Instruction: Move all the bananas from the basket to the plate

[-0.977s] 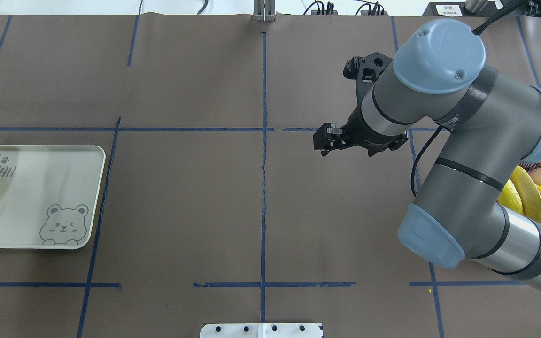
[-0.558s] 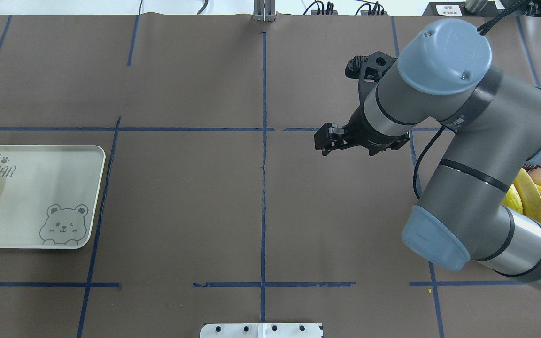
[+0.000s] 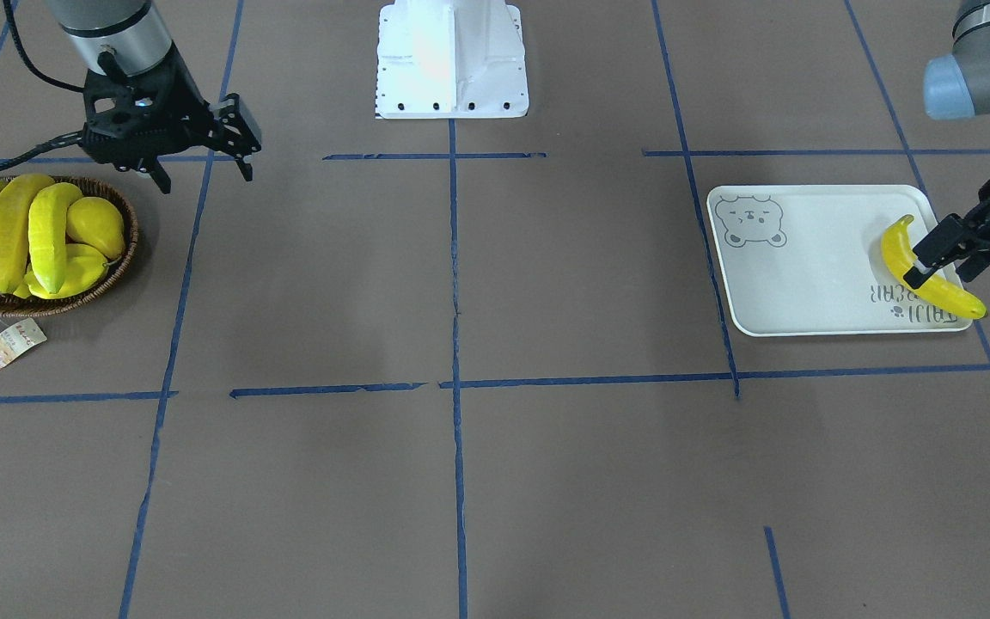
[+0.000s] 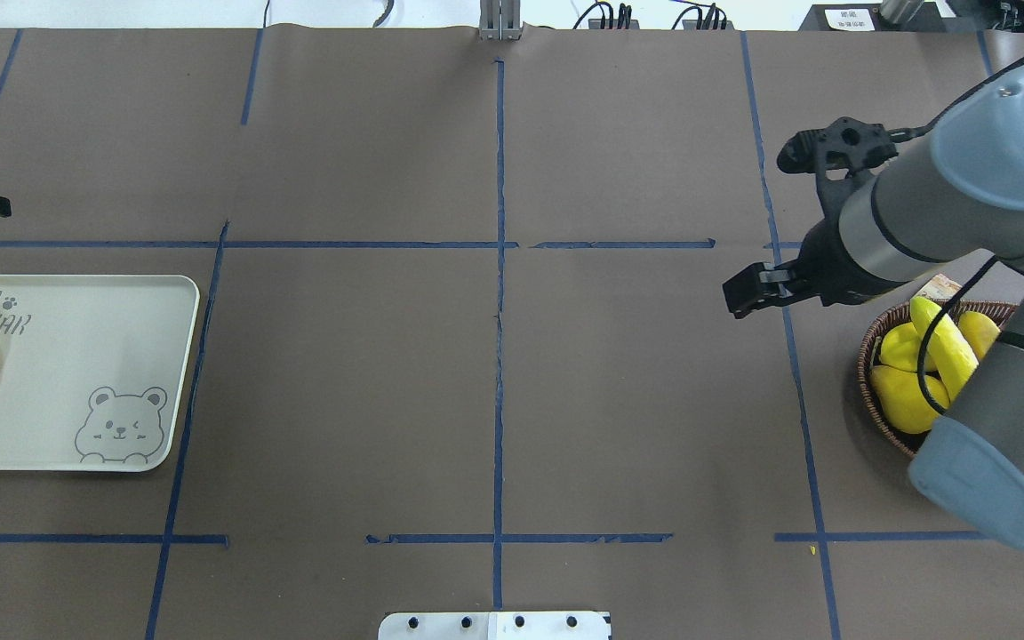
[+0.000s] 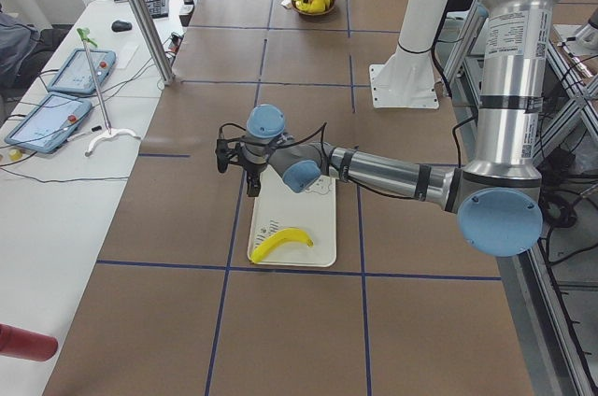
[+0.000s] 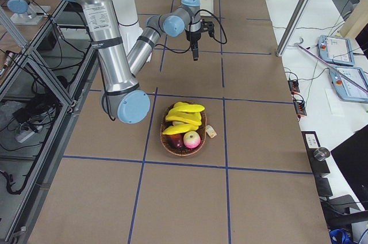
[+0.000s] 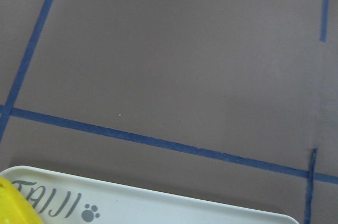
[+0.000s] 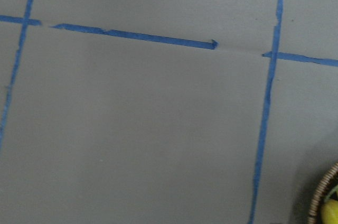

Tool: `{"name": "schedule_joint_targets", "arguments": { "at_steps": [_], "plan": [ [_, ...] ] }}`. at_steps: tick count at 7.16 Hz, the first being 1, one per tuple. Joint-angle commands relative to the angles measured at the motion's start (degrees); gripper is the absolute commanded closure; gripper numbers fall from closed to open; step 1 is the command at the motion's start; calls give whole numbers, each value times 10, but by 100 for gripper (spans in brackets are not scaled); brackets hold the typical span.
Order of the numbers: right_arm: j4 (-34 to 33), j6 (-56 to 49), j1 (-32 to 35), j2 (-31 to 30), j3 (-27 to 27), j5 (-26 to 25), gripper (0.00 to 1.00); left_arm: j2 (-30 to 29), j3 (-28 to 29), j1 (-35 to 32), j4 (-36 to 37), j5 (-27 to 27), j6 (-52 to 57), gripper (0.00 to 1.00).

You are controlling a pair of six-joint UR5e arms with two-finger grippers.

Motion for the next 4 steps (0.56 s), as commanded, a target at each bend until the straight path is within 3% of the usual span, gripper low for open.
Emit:
{"name": "schedule_joint_targets", "arguments": {
  "at_steps": [1, 4],
  "plan": [
    [11, -100, 34, -107, 38, 10, 0, 1, -10, 6, -1, 0, -1, 0],
    [128, -185, 84, -251, 39, 41, 0, 1, -10, 8, -1, 0, -1, 0]
  ]
}}
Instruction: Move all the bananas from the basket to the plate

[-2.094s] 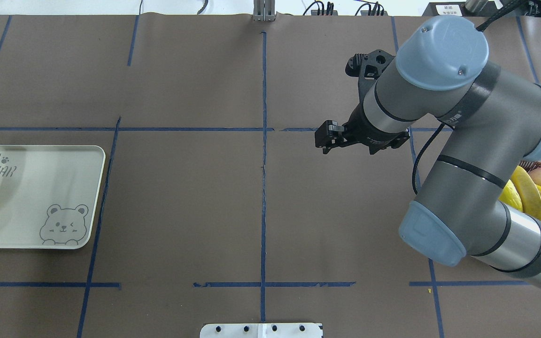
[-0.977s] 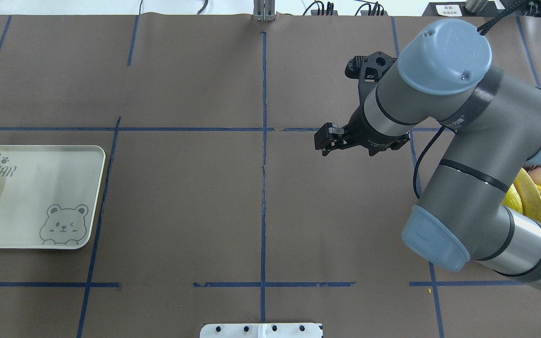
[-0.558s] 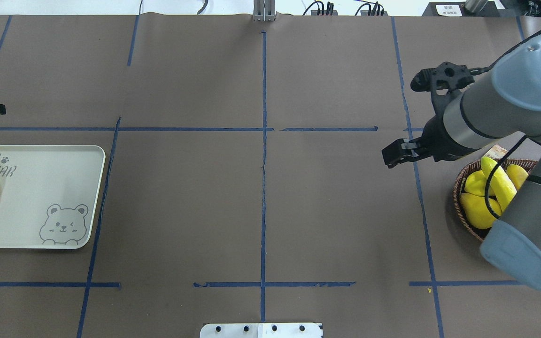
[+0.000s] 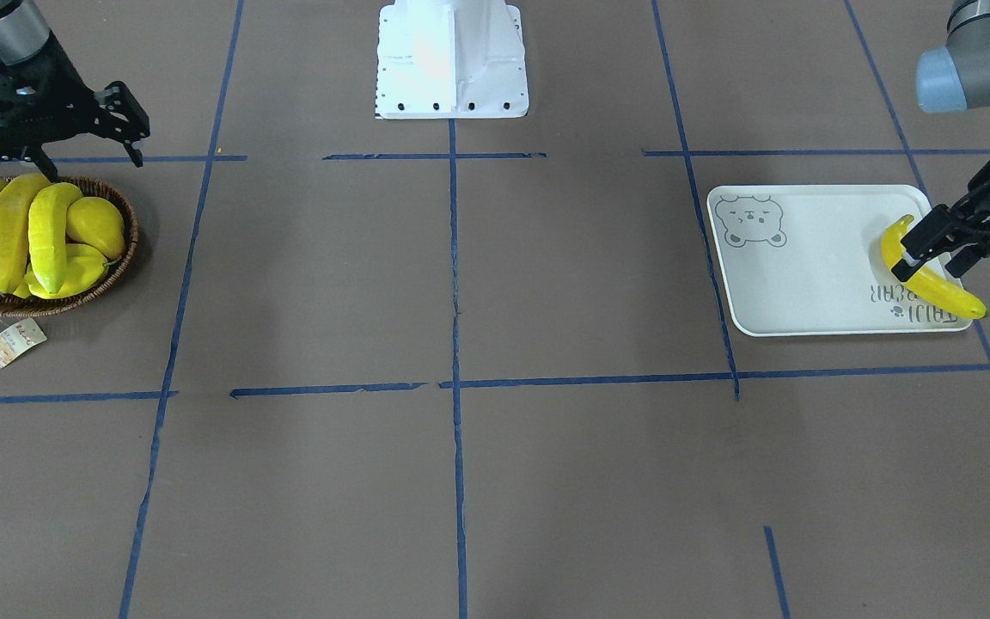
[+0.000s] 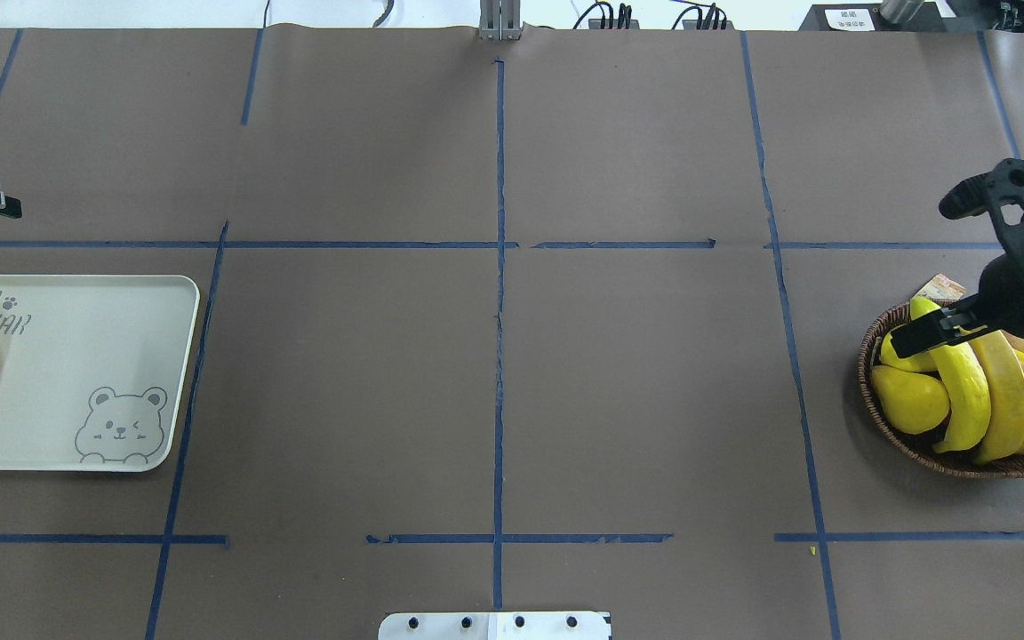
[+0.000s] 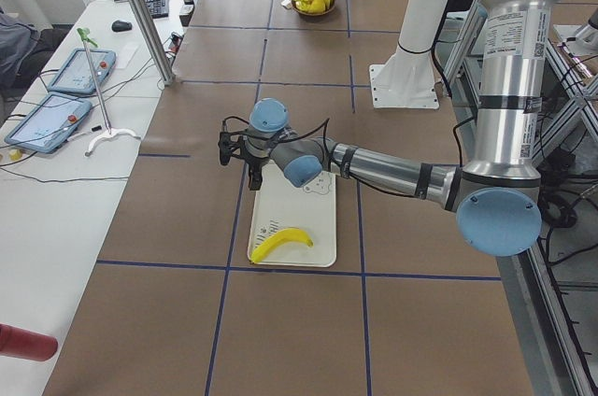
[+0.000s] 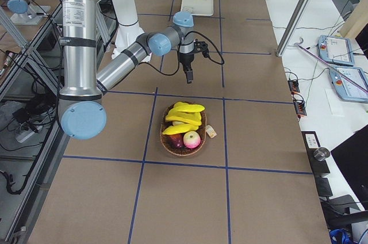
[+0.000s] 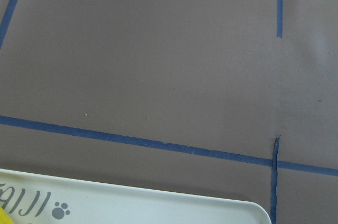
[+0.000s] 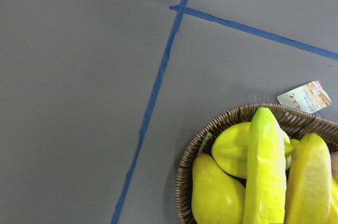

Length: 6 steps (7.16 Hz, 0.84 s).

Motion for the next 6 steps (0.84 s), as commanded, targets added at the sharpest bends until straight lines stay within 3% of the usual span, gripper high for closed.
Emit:
{"name": "schedule_joint_targets", "arguments": {
  "at_steps": [1, 3, 6],
  "plan": [
    [84, -34, 18, -90, -11, 8, 0, 0, 0, 5, 0, 0, 0, 0],
    [241, -32, 25, -156, -72, 23, 0, 1, -1, 5, 0, 0, -1, 0],
    [458, -34, 92, -185, -220, 120, 1, 6, -13, 6, 1, -1, -1, 0]
  ]
}}
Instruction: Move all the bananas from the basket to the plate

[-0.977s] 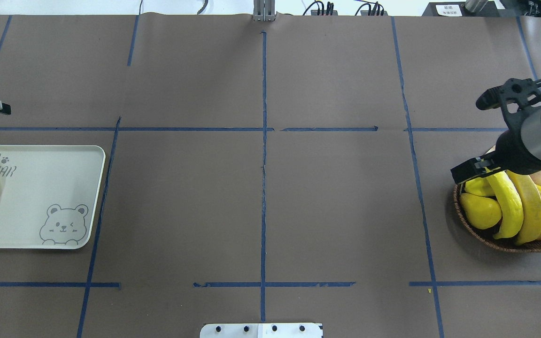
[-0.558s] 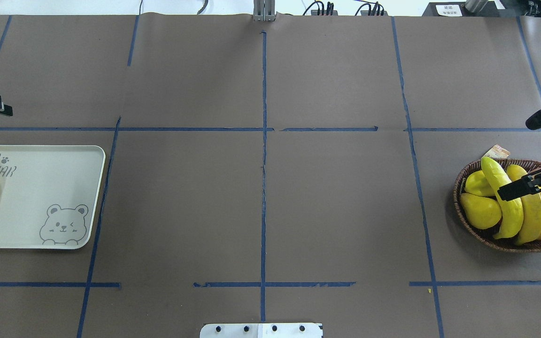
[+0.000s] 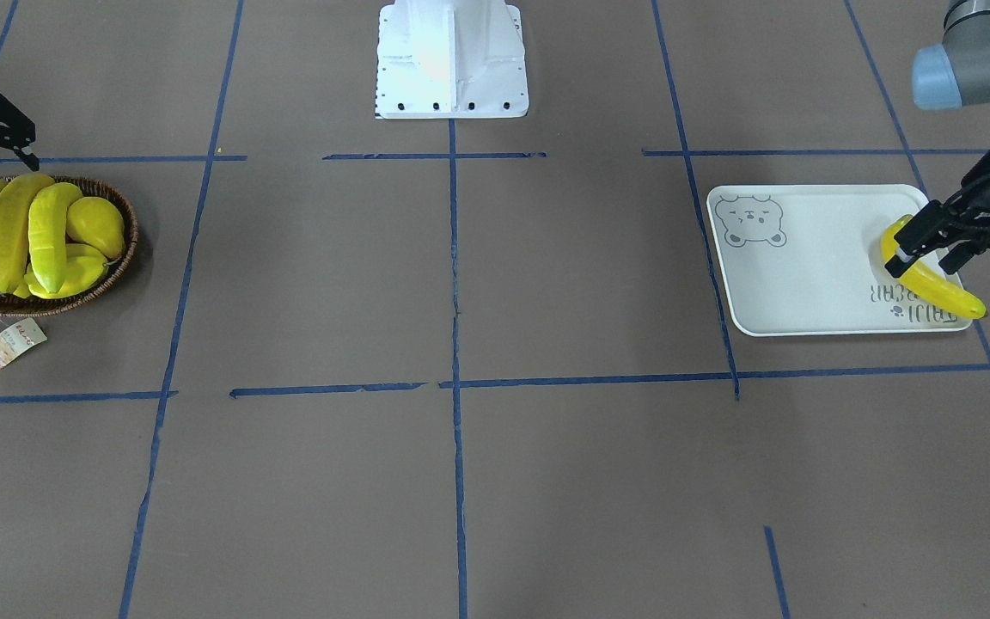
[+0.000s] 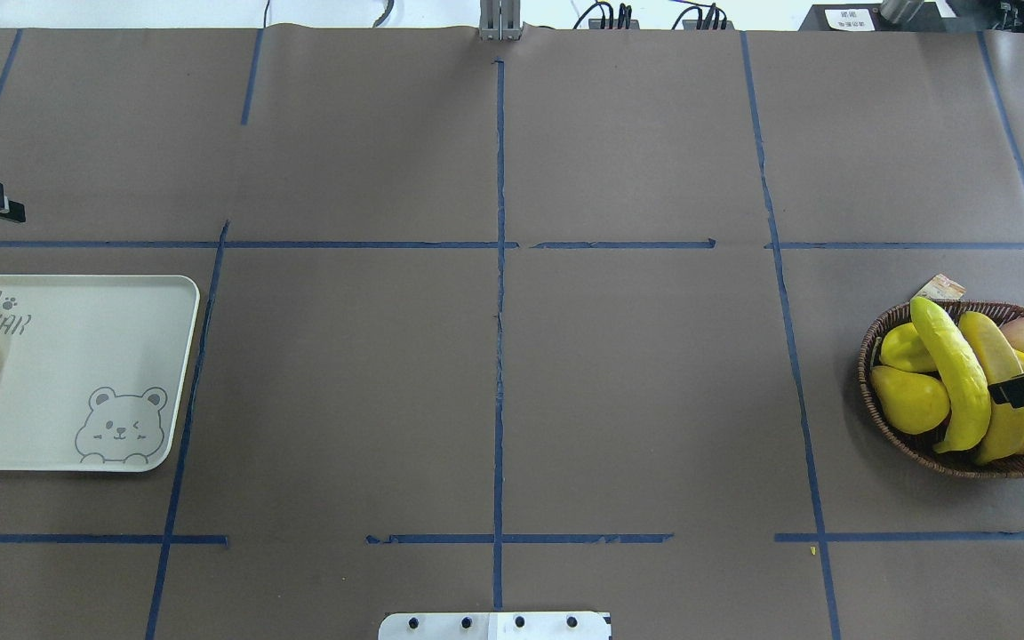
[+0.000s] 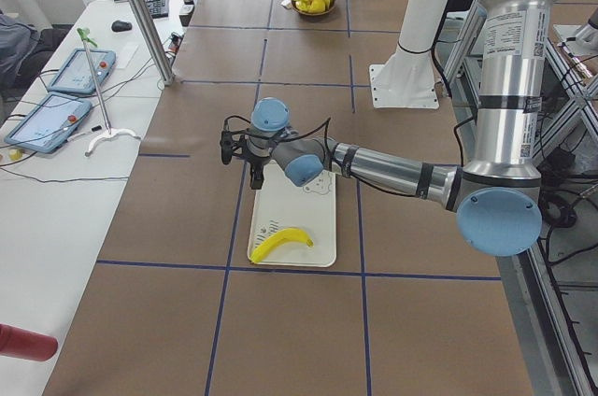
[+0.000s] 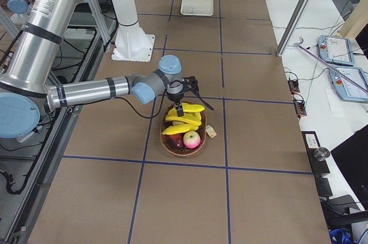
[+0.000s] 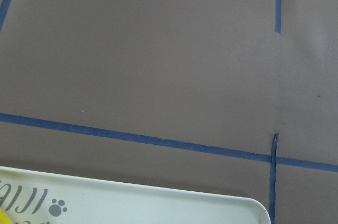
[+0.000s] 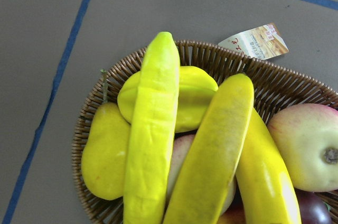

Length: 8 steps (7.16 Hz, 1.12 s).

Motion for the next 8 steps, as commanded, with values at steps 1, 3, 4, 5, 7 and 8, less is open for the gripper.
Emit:
{"name": "schedule_joint_targets", "arguments": {
  "at_steps": [1, 3, 4, 5, 7, 8],
  "plan": [
    [120, 1, 21, -9, -100, 34, 1, 1, -3, 0, 0, 0, 0, 0],
    [121, 1, 21, -10, -104, 35, 1, 1, -3, 0, 0, 0, 0, 0],
    [122, 1, 21, -10, -116, 34, 2, 1, -3, 0, 0, 0, 0, 0],
    [134, 0, 21, -10, -136, 34, 5, 1, -3, 0, 0, 0, 0, 0],
    [154, 1, 31, -7, -148, 45, 5, 1, -3, 1, 0, 1, 0, 0],
    [153, 2, 35, -3, -150, 55, 6, 1, -3, 1, 0, 1, 0, 0]
  ]
}}
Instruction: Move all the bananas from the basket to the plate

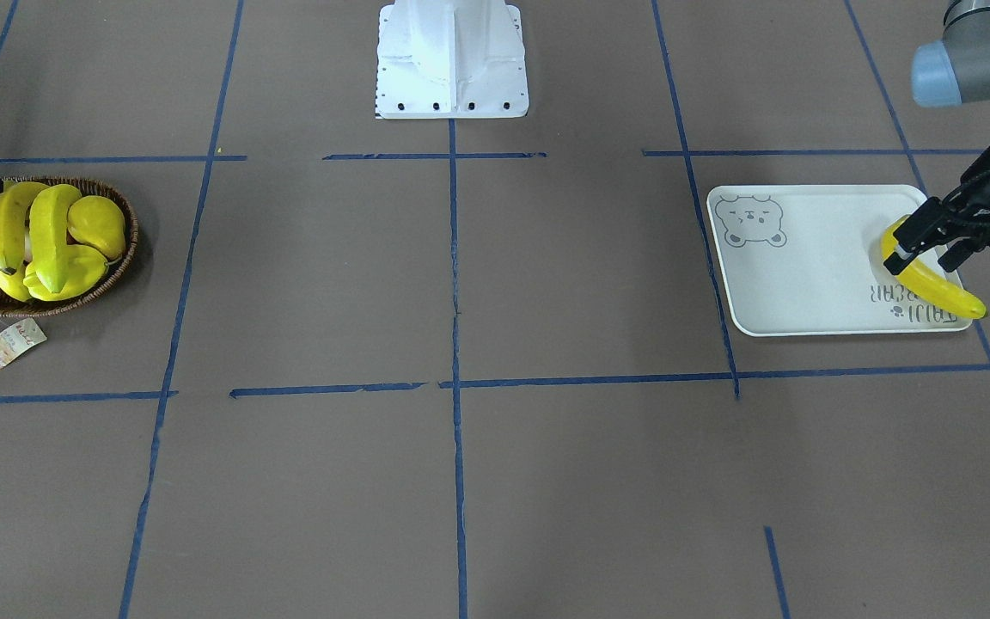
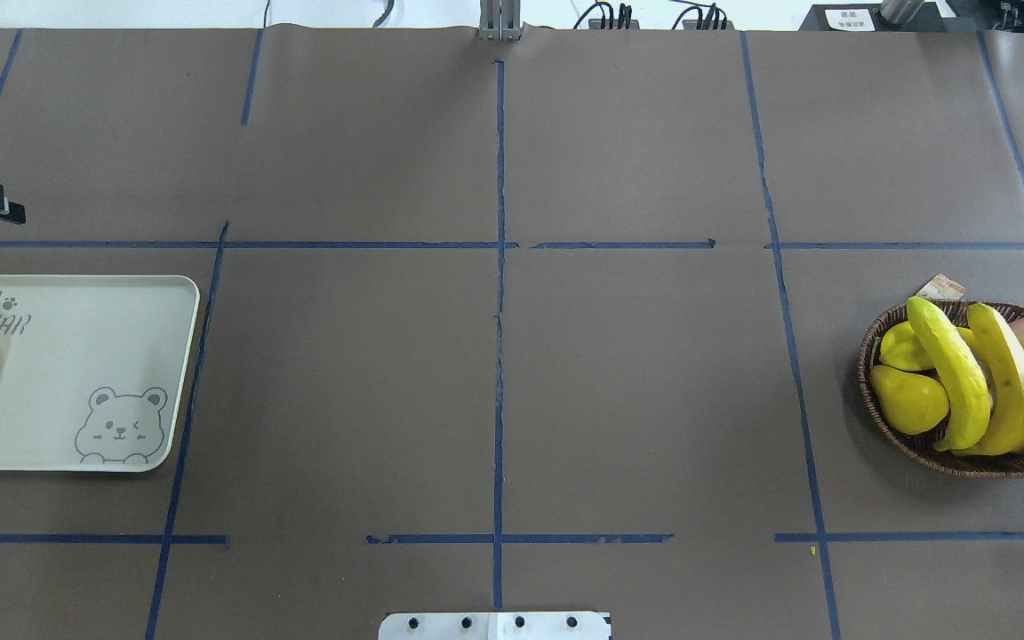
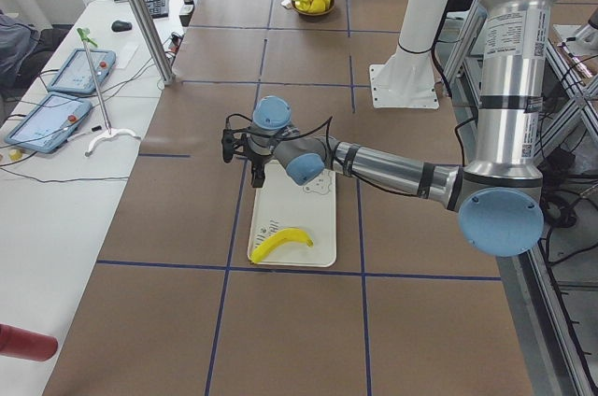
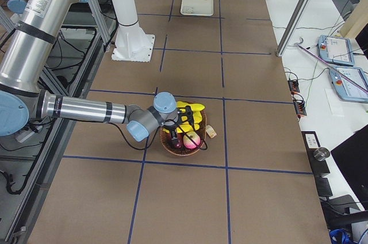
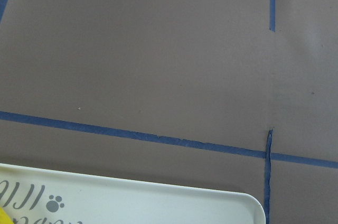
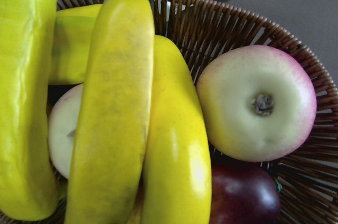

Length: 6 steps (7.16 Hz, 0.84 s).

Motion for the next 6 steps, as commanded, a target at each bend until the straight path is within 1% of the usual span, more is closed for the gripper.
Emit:
{"name": "schedule_joint_targets", "arguments": {
  "at_steps": [1, 3, 5, 6],
  "plan": [
    [2, 4, 5, 8, -4, 10, 8, 0, 1, 1, 0, 0, 0, 0],
    [-4, 16, 4, 23, -6, 7, 16, 0, 0, 2, 0, -1, 0, 0],
    [-5, 28, 3, 26, -6, 9, 34, -1, 0, 3, 0, 0, 0, 0],
    [-5, 28, 3, 26, -6, 10, 35, -1, 0, 2, 0, 0, 0, 0]
  ]
}}
